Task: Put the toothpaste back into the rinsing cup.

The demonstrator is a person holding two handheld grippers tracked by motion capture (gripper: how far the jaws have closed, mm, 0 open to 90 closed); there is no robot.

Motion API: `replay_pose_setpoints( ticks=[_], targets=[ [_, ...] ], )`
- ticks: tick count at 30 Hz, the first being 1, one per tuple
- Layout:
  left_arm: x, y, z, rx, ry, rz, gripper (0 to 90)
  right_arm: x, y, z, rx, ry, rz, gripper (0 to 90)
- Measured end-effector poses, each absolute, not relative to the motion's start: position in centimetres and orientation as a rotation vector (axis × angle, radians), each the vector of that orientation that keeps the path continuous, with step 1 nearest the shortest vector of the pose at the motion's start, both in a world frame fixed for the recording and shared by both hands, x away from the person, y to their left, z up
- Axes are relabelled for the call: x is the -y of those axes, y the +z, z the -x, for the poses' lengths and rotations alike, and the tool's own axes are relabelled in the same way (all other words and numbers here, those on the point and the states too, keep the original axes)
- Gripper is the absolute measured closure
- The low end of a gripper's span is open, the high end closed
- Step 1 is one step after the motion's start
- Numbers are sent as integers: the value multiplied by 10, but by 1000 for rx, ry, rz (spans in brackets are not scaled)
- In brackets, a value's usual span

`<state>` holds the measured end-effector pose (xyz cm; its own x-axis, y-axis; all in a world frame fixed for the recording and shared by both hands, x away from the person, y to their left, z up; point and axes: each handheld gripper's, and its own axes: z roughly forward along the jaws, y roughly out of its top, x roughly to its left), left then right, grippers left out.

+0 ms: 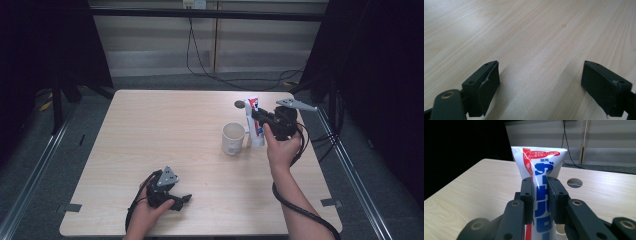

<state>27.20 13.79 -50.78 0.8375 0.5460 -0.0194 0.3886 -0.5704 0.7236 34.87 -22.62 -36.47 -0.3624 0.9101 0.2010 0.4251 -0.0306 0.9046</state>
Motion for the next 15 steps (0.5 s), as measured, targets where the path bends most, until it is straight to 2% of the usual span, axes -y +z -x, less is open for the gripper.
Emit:
replay_pose_setpoints(
  ticks=[15],
  targets=[
    [-138, -508, -272, -681, 265, -2249, 149, 207, -363, -365, -1806, 1380, -1359, 756]
  ],
)
